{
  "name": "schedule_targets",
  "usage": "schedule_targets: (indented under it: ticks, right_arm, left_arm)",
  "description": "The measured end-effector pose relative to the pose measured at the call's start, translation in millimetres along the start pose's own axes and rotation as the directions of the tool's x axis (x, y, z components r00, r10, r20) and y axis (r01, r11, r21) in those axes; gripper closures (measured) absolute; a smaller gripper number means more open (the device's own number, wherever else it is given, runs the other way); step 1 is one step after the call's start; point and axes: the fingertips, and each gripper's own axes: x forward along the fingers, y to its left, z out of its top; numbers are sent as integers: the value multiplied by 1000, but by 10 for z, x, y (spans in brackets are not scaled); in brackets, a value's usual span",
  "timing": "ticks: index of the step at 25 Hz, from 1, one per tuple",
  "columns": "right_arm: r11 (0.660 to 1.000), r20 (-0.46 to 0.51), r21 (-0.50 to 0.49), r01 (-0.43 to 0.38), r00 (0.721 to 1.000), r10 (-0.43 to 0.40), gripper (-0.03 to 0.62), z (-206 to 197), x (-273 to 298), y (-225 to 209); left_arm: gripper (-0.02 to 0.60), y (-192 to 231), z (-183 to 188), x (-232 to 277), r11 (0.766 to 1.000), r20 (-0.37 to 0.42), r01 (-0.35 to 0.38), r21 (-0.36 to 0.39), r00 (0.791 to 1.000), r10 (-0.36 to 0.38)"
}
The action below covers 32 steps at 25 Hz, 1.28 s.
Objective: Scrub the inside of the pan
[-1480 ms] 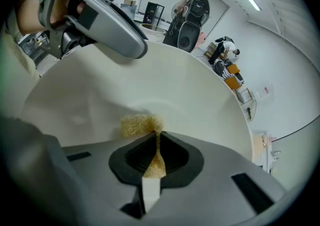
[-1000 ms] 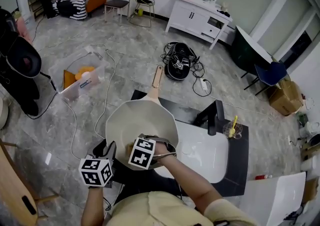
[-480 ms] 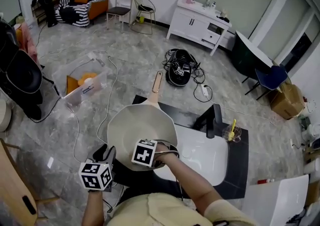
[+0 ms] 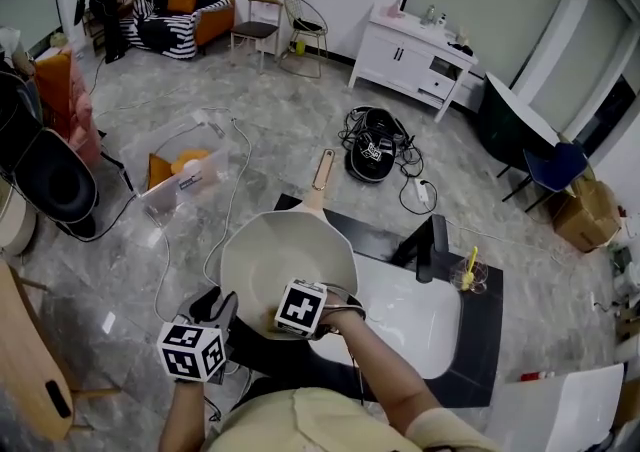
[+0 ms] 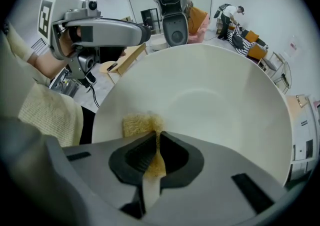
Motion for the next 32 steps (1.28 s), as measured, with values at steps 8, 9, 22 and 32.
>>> schedule_targets:
  ticks: [8, 9, 22, 32]
  right_arm:
    - [996, 134, 58, 64, 988, -72, 559, 73, -309, -64]
    - [994, 150, 69, 81, 984, -91, 559, 73, -351, -86]
    - [948, 365, 267, 176, 891, -268, 559, 90, -898, -235]
    - [867, 535, 457, 201, 716, -448, 559, 36, -1403, -379]
  left_arm:
    - [442, -81, 129, -107, 999, 30, 27, -31, 999, -26]
    - [442, -89, 133, -119, 999, 30, 27, -28, 999, -26]
    - [486, -193, 320, -211, 999, 84, 53, -11, 995, -51]
    - [522, -316, 470, -141, 997, 87, 69, 19, 994, -70]
